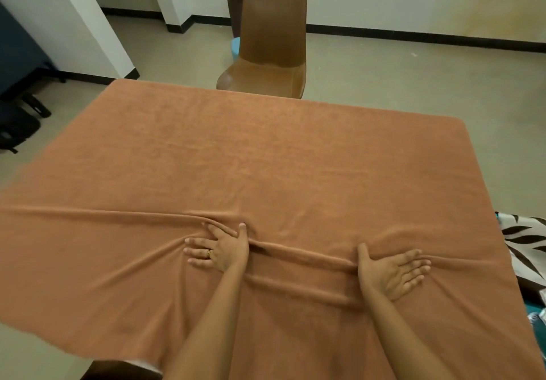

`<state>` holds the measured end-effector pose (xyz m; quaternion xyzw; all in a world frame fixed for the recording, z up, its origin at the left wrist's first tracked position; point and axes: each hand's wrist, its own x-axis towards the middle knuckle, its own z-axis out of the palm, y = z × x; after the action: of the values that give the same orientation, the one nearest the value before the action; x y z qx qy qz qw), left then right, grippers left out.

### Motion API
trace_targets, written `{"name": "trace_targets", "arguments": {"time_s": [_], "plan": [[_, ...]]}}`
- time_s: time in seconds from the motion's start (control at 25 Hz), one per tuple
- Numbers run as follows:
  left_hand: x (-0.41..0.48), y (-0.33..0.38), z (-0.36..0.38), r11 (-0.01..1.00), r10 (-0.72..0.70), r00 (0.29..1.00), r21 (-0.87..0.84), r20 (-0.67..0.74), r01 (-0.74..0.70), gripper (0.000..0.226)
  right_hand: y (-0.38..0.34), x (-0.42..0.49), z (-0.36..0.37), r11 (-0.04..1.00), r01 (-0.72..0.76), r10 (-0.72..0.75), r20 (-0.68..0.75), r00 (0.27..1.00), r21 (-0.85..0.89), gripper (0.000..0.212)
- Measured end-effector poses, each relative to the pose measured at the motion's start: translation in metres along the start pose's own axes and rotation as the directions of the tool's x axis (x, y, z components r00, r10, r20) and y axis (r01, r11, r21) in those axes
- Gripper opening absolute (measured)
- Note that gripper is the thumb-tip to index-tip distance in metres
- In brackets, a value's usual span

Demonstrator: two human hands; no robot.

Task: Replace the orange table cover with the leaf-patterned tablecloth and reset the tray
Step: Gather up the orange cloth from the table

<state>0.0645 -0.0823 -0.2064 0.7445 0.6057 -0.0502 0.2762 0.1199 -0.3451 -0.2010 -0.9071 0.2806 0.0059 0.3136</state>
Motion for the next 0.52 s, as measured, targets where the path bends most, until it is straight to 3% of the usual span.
{"name": "trace_targets", "arguments": {"time_s": [0.2,0.4,0.52], "plan": [[0.020,0.015,0.008,0.939,0.326,0.945,0.115,0.012,-0.325,0.062,-0.018,0.023,0.014,0.992,0.124,-0.124,0.078,0.989,0.009,0.101],[0.025,0.036,0.019,0.751,0.647,0.755,0.082,0.103,-0.655,0.061,-0.041,0.041,0.020,0.930,0.359,-0.368,0.219,0.904,0.084,0.084],[0.022,0.051,0.026,0.643,0.742,0.641,0.060,0.195,-0.763,0.064,-0.045,0.049,0.029,0.874,0.480,-0.479,0.286,0.830,0.071,0.081]]}}
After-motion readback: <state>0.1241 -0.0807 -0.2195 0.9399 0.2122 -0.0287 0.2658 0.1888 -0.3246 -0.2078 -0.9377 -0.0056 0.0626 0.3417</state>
